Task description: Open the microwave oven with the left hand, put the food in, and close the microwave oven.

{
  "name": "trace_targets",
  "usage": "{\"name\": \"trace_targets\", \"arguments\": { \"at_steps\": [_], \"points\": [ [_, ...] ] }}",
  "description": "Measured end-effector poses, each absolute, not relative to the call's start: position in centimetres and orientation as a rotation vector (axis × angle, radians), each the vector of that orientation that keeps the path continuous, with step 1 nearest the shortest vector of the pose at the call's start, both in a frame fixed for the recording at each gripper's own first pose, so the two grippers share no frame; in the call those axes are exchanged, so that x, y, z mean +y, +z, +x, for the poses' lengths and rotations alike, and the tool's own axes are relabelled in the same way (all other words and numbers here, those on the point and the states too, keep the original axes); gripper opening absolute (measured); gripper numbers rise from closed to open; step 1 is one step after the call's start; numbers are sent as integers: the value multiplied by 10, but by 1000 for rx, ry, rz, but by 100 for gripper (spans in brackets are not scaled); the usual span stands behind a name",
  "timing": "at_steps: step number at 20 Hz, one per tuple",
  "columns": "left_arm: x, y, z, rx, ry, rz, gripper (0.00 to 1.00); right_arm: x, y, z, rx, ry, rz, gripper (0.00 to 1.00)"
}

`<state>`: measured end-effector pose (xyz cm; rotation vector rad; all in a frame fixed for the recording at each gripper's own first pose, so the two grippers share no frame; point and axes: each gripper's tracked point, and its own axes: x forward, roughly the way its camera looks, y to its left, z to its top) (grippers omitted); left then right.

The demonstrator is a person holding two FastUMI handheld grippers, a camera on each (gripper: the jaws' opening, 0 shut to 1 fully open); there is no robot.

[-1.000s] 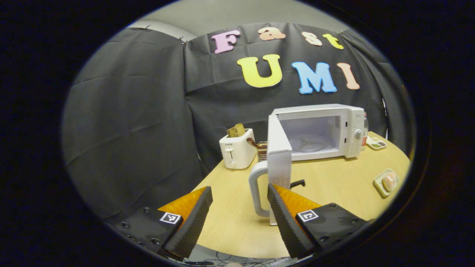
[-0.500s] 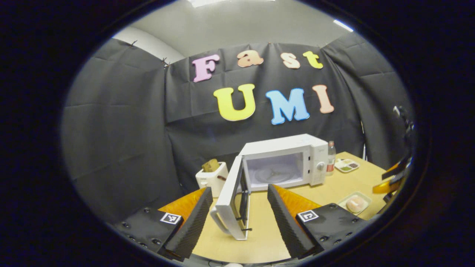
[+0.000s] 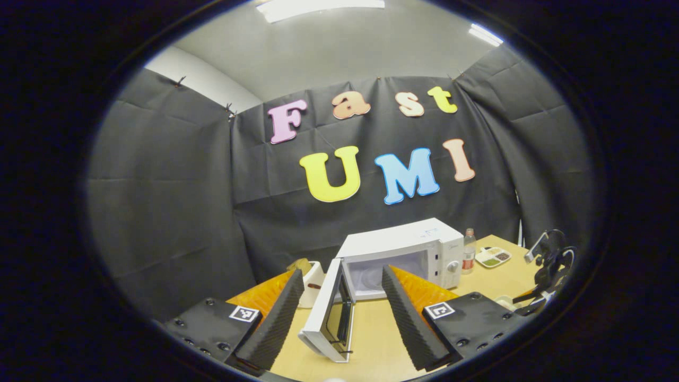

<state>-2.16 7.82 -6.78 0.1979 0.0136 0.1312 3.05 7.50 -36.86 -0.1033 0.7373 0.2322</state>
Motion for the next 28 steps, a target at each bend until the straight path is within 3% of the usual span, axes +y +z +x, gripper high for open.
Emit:
{"name": "trace_targets", "arguments": {
  "at_steps": [14,15,17,20,24,25,28],
  "points": [
    [75,-56,-3,21,119,192,100,70,-406,53,818,231,-147,95],
    [73,-57,-1,18,109,192,100,69,-407,53,829,236,-138,80],
    [71,-56,5,19,101,203,100,69,-407,54,839,246,-135,80],
    [68,-55,10,13,90,197,100,68,-408,57,855,257,-171,67],
    [69,-57,17,15,79,196,100,68,-401,59,862,262,-164,66],
    [70,-58,18,17,77,195,100,66,-394,61,855,254,-148,55],
    [76,-57,19,12,79,195,100,87,-366,67,835,284,-35,54]
  ]
}}
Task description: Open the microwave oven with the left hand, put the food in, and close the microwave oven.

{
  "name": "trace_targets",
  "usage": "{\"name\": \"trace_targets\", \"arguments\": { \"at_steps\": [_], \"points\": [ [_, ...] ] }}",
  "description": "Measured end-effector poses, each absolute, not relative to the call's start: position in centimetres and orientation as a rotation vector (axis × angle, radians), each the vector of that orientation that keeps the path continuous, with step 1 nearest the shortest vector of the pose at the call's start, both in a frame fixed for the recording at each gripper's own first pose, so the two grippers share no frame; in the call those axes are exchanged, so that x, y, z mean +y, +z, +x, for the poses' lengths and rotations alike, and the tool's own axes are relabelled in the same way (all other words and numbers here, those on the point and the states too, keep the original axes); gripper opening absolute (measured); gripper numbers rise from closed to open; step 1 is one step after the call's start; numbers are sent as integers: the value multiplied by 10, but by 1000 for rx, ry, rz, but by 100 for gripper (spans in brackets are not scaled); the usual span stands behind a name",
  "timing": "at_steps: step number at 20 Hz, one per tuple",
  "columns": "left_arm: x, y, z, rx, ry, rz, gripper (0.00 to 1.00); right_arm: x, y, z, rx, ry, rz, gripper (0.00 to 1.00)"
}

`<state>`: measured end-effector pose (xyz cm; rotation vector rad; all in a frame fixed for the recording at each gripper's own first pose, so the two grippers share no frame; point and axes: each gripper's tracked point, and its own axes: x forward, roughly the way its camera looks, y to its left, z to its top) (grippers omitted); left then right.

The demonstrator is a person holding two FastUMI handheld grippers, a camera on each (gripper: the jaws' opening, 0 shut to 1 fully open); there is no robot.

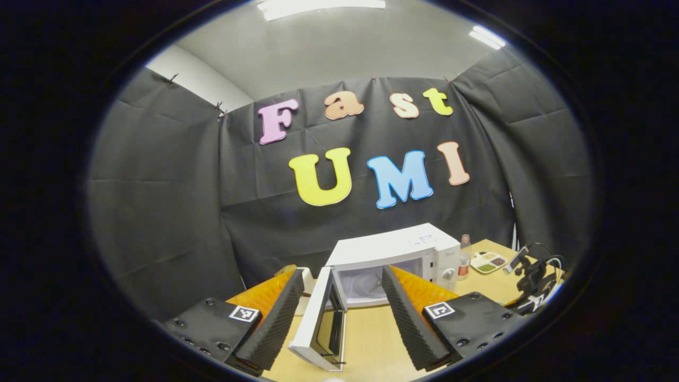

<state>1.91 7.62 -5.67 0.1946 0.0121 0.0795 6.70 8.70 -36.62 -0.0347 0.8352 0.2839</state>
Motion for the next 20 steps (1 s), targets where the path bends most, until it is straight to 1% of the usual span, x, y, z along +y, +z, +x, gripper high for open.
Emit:
{"name": "trace_targets", "arguments": {
  "at_steps": [1,2,3,5,8,9,10,12,14,15,16,17,18,19,20],
  "points": [
    [80,-60,19,16,82,192,100,96,-356,72,827,294,8,55],
    [83,-61,20,16,87,188,100,108,-344,79,811,311,53,52],
    [88,-59,20,6,95,187,100,123,-333,85,798,334,93,54],
    [97,-67,21,19,109,194,100,153,-316,101,773,375,138,55],
    [106,-73,20,33,117,195,100,199,-292,124,734,426,187,54],
    [110,-76,21,40,122,196,100,217,-285,131,726,445,223,52],
    [115,-79,21,45,127,198,100,233,-279,140,713,451,250,54],
    [126,-84,21,60,142,205,100,258,-267,160,683,449,309,55],
    [138,-86,24,72,164,211,98,286,-257,184,650,451,369,55],
    [144,-87,25,76,173,209,98,295,-253,200,628,443,380,54],
    [149,-89,25,78,184,208,100,305,-249,216,604,436,394,54],
    [153,-89,27,77,192,205,100,315,-245,232,576,422,415,54],
    [159,-92,27,79,202,203,97,322,-243,249,555,404,436,54],
    [163,-94,29,83,209,200,100,330,-245,265,530,375,460,54],
    [166,-99,31,83,214,199,100,337,-245,280,507,355,491,54]
  ]
}}
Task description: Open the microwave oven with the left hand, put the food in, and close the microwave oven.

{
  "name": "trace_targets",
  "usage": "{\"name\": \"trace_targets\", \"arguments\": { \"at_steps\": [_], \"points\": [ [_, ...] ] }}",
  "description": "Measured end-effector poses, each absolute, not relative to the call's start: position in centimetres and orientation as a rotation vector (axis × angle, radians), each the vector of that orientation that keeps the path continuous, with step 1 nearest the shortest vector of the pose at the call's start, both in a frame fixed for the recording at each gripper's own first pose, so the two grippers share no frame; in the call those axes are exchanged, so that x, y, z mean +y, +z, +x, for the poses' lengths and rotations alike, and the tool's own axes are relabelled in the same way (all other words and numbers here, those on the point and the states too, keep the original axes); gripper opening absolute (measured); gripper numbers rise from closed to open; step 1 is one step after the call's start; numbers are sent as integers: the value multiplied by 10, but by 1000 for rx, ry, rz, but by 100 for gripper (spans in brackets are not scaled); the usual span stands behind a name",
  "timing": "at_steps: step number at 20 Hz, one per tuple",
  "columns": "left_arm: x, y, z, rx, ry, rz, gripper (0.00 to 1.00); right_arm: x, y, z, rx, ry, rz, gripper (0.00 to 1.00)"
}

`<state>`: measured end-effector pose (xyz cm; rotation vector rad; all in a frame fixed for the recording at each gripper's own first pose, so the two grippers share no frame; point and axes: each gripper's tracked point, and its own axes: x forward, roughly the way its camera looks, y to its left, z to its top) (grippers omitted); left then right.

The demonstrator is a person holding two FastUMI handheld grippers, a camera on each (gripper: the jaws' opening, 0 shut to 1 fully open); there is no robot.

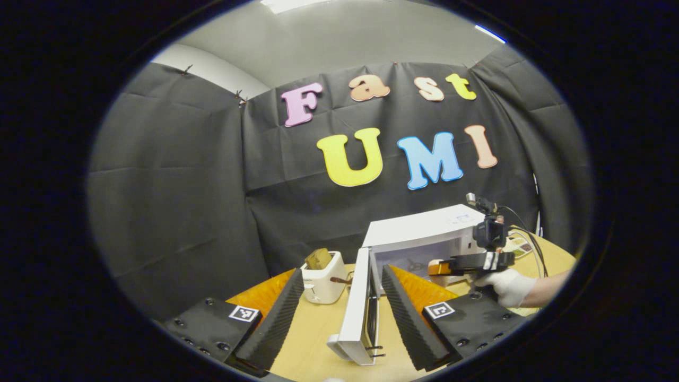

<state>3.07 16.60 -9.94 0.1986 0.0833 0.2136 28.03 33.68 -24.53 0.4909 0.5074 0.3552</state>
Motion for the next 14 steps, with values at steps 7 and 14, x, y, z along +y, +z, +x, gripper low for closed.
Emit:
{"name": "trace_targets", "arguments": {
  "at_steps": [7,14],
  "points": [
    [190,-123,38,91,242,201,98,341,-267,354,310,129,504,54],
    [191,-141,41,120,250,198,100,341,-293,384,224,23,403,57]
  ]
}}
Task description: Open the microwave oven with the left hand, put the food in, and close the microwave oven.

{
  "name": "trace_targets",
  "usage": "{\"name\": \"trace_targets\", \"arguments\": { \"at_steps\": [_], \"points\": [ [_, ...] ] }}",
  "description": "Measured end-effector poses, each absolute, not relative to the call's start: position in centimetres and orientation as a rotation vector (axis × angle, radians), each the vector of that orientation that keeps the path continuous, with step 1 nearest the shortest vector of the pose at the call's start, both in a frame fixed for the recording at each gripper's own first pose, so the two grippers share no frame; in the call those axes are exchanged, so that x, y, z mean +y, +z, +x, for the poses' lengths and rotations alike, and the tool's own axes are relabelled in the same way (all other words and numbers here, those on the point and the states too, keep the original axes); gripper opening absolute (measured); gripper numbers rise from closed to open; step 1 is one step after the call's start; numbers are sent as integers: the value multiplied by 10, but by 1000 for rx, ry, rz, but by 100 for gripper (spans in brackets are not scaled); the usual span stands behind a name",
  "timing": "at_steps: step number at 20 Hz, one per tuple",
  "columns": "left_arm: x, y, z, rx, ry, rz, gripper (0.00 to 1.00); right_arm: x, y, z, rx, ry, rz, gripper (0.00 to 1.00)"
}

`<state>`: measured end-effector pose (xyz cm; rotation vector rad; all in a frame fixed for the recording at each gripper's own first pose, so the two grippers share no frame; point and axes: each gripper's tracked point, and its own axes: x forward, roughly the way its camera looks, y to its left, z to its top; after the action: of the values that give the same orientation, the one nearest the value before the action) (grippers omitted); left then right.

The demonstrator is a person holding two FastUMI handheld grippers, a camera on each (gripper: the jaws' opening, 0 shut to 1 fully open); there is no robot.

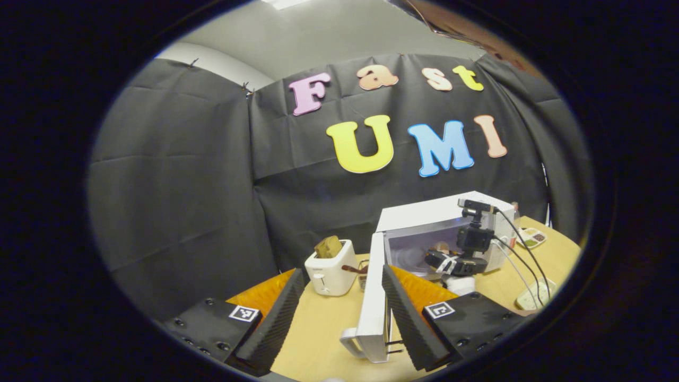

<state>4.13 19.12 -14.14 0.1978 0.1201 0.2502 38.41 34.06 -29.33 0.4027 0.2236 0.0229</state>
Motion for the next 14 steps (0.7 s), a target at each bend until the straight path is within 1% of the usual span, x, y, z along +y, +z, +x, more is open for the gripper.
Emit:
{"name": "trace_targets", "arguments": {
  "at_steps": [2,3,4,5,6,9,12,14],
  "points": [
    [188,-147,40,130,247,210,100,345,-295,383,207,43,371,69],
    [187,-148,41,131,247,211,100,343,-294,383,195,38,353,81],
    [186,-148,41,132,245,207,100,339,-291,382,186,32,335,87],
    [185,-147,41,130,244,200,100,337,-289,380,183,29,327,98],
    [184,-146,40,129,245,197,98,333,-286,378,176,26,317,98],
    [181,-138,37,108,245,193,100,325,-272,363,162,33,298,98],
    [175,-136,37,99,240,187,100,322,-247,335,153,89,255,98],
    [174,-134,37,90,242,179,94,308,-225,314,135,111,225,98]
  ]
}}
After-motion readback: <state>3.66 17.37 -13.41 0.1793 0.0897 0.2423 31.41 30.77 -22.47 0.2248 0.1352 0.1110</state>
